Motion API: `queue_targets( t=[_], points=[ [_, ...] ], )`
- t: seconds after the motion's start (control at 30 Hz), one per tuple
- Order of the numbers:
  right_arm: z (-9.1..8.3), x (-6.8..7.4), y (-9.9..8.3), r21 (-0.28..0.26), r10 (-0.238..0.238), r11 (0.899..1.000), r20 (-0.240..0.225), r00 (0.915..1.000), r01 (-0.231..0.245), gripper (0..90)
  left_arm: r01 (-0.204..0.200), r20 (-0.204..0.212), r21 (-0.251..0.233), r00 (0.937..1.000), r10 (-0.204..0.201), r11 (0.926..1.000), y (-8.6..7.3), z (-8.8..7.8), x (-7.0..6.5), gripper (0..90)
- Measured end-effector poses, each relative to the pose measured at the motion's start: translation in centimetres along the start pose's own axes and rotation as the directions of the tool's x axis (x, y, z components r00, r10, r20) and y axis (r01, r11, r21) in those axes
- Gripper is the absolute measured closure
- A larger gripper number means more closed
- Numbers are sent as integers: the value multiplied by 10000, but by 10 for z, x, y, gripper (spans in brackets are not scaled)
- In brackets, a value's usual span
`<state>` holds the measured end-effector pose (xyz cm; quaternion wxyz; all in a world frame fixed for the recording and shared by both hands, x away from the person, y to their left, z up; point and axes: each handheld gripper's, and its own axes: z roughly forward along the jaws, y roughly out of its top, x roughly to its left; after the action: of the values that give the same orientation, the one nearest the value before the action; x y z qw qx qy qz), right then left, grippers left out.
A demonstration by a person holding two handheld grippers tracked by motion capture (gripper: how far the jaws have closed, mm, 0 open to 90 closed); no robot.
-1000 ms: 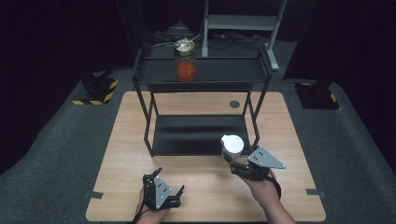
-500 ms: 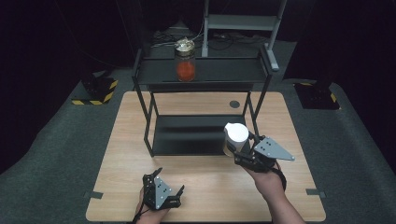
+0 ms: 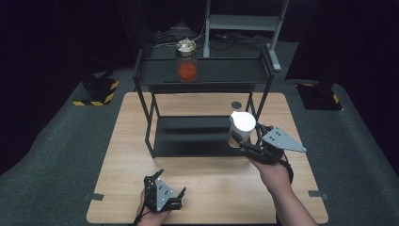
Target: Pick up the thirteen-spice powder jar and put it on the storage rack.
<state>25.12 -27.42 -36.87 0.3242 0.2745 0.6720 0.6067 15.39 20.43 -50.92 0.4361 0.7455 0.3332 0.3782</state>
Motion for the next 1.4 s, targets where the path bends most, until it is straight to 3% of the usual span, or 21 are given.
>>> queue_targets(
  t=[0.87, 1.4],
  points=[
    [6, -9, 57, -909, -284, 9953, 389, 9988, 318, 296, 19, 111, -62, 9999, -18, 10000, -1, -1, 2, 6],
    [29, -9, 91, -1168, -344, 9923, 599, 9976, 412, 296, 109, 220, -212, 9997, -104, 9997, -5, -4, 7, 6]
  ],
)
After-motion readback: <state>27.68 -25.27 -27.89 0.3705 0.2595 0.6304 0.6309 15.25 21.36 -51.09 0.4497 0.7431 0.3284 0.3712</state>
